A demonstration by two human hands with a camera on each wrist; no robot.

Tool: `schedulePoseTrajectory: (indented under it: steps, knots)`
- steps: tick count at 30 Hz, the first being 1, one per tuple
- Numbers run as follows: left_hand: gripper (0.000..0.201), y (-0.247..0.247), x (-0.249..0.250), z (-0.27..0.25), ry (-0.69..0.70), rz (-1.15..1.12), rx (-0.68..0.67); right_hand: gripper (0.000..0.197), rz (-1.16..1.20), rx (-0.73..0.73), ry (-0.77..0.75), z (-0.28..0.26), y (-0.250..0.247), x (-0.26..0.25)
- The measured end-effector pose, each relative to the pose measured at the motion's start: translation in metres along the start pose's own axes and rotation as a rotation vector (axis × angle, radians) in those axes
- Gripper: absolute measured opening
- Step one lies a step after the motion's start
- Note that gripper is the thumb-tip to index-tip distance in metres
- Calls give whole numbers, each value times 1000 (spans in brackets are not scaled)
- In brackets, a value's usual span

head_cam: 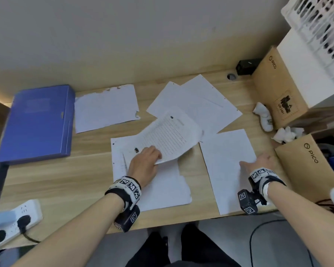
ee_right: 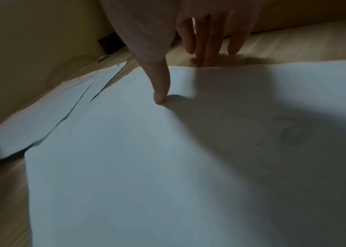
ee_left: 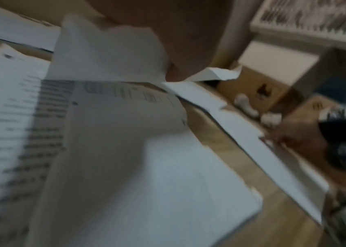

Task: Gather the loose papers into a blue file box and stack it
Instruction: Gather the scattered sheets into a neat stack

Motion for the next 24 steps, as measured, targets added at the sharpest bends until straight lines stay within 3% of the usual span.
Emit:
schedulePoseTrajectory:
  steps: [2, 5, 8, 11, 18, 22, 24]
  knots:
    - [28, 25, 13, 3, 14, 54, -98, 82, 54, -74, 24, 8, 1, 7]
    - [28, 49, 14, 3, -43, 68, -182, 35, 124, -154, -30, 4, -4, 2]
    - [27, 60, 9, 1, -133, 80, -258, 18, 199, -195, -81, -12, -12, -9]
    - [23, 58, 9, 0, -187, 96, -305, 17, 333, -212, -173, -20, -18, -27]
    - [40, 46, 17, 11, -242, 29, -393, 29, 648, 20, -542, -66, -27, -86]
    - [36, 61, 9, 15, -316, -120, -528, 24, 536, -119, -595, -91, 2, -130]
    - [46, 69, 2, 16, -313, -211, -587, 20, 423, -248, -631, -106, 24, -156]
Point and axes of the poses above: each hand's wrist, its own z-axis towards the middle knuckle, its own y-axis out of the palm, x = y × z, the point moved 8 cm from there along z, towards the middle knuckle, and after that the axes turned 15 degrees about -x, right-handed, at the moved point
